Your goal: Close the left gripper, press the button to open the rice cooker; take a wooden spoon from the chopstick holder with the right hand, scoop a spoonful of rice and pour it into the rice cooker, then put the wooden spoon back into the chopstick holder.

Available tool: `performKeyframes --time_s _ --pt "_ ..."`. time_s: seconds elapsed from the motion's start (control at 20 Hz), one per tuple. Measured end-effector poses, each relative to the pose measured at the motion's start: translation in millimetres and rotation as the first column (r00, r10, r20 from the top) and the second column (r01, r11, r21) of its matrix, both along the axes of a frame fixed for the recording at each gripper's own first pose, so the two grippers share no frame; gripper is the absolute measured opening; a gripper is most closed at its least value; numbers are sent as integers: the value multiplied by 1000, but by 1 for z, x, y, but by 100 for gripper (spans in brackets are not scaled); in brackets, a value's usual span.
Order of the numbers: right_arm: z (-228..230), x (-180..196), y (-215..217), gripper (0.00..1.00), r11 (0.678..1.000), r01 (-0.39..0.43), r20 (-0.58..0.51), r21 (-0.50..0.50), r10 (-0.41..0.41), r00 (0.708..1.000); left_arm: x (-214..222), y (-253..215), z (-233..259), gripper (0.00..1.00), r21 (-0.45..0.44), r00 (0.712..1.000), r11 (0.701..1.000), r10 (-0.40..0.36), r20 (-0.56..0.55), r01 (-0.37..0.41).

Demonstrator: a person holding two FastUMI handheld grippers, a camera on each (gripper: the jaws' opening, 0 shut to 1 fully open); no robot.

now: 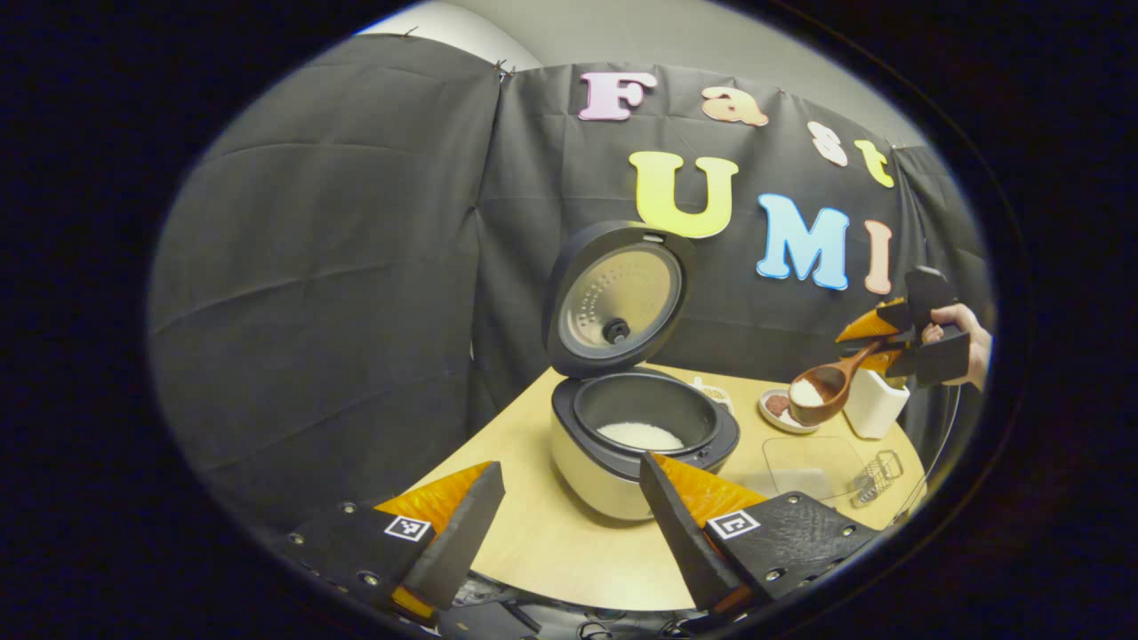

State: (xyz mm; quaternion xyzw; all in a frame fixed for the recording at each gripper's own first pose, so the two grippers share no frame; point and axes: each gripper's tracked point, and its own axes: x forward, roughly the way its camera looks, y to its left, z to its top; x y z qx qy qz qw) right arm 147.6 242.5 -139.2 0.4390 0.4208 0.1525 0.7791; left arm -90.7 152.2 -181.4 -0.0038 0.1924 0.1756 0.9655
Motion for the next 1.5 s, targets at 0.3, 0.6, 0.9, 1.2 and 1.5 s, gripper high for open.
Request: performKeyframes --time_s 0.3,0.6,0.9,1.2,1.5 --pt "11 3 67 24 995 -96 10 32 95 995 -4 18 -4 97 -10 999 999 42 -6 -42" --pt "19 9 129 24 980 -197 73 -37 199 977 -3 38 -8 96 -20 997 997 75 -13 -75" --pt "8 7 183 24 929 -288 195 -232 335 922 5 57 -7 97 -17 994 994 107 -18 -107" --pt "-10 3 216 20 810 -315 338 -495 513 789 7 68 -3 97 16 992 992 124 -20 -124" --pt "-28 -10 233 24 715 -305 395 -629 632 666 2 67 -14 96 13 988 988 151 -44 -151"
